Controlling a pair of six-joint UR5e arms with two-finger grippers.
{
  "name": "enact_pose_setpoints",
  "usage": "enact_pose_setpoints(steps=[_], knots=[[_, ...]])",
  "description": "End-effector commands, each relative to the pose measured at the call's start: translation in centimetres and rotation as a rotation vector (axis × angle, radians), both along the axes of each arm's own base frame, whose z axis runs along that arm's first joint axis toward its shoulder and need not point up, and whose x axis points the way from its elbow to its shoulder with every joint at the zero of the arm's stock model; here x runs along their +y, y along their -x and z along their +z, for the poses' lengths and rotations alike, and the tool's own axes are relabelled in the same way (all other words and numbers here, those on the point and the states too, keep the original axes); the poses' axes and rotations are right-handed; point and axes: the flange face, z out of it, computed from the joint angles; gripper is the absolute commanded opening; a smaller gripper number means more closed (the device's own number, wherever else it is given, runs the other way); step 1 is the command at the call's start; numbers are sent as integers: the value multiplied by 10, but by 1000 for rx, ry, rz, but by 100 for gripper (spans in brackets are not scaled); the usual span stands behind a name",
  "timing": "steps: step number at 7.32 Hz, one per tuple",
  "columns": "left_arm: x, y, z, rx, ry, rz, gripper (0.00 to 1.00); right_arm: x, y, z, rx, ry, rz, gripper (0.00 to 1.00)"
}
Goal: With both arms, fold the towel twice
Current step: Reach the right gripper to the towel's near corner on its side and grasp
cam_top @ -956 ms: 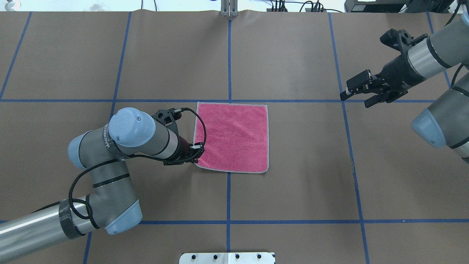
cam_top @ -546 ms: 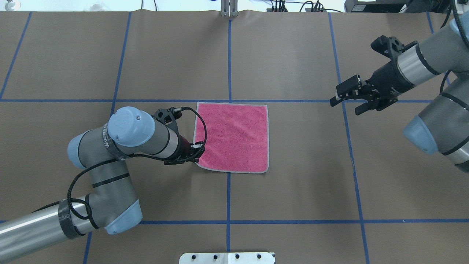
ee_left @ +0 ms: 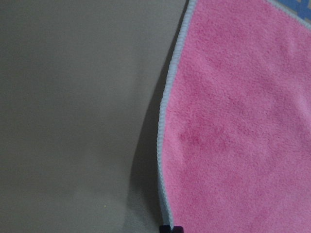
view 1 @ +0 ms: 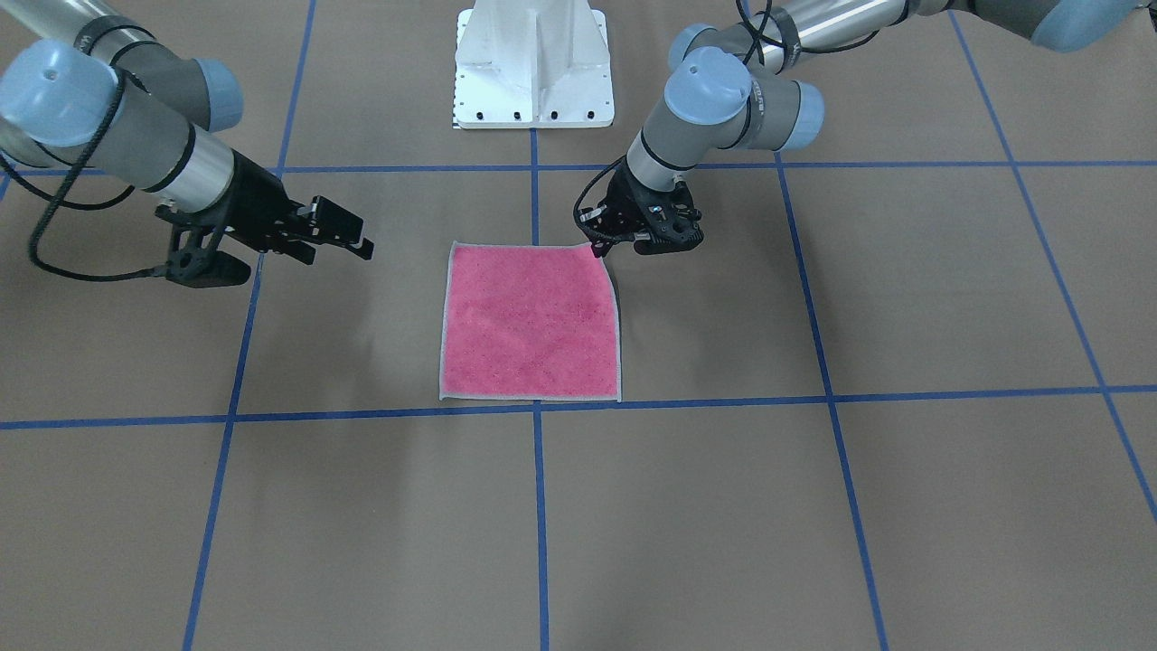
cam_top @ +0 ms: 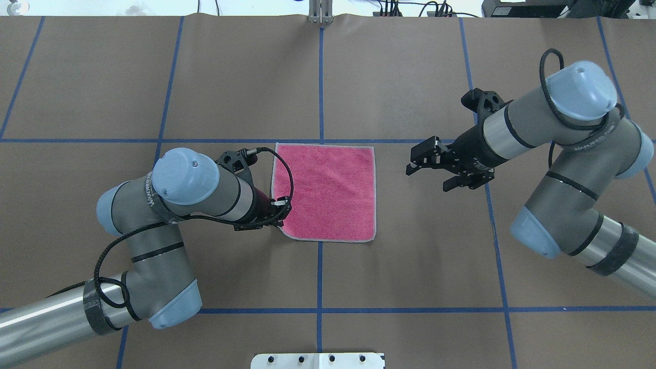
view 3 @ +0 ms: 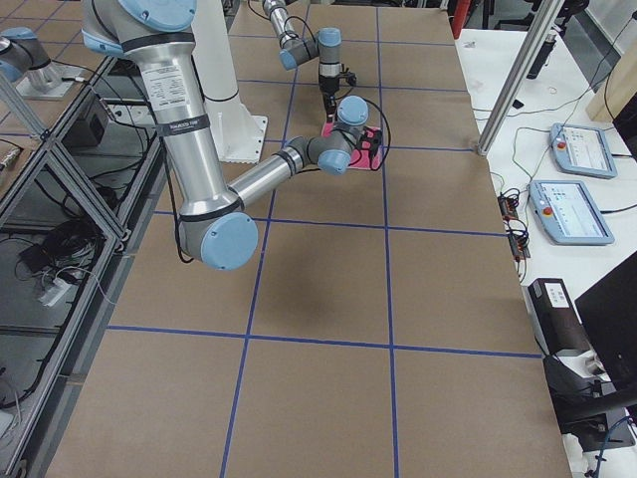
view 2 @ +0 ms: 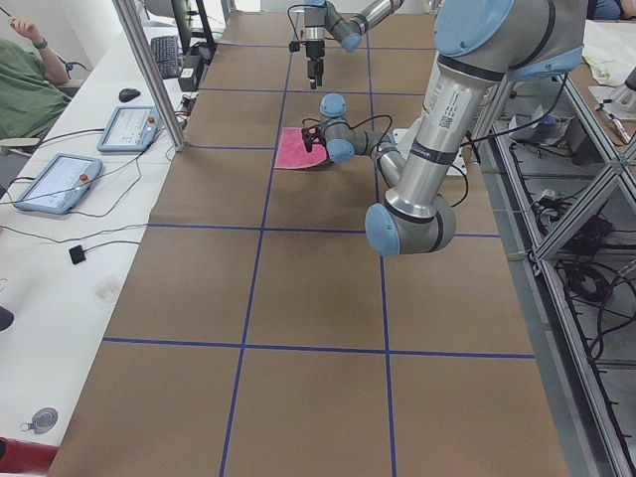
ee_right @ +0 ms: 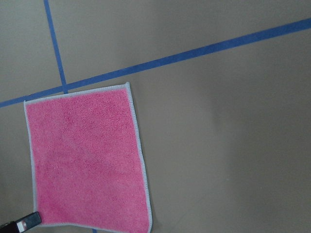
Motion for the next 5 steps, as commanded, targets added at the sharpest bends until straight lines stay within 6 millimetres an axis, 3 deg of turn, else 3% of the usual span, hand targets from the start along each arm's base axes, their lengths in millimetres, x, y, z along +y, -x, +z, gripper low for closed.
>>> enact_pose_setpoints(steps=[1,3,5], knots=[[0,1,-1,2,6,-4,0,27,49,-7,23,-4,10,99],[0,1,-1,2,14,-8,0,32,85,-19,34,42,53,98],[0,1,-1,4,16,-8,0,40,110,-11,65,76,62,95]])
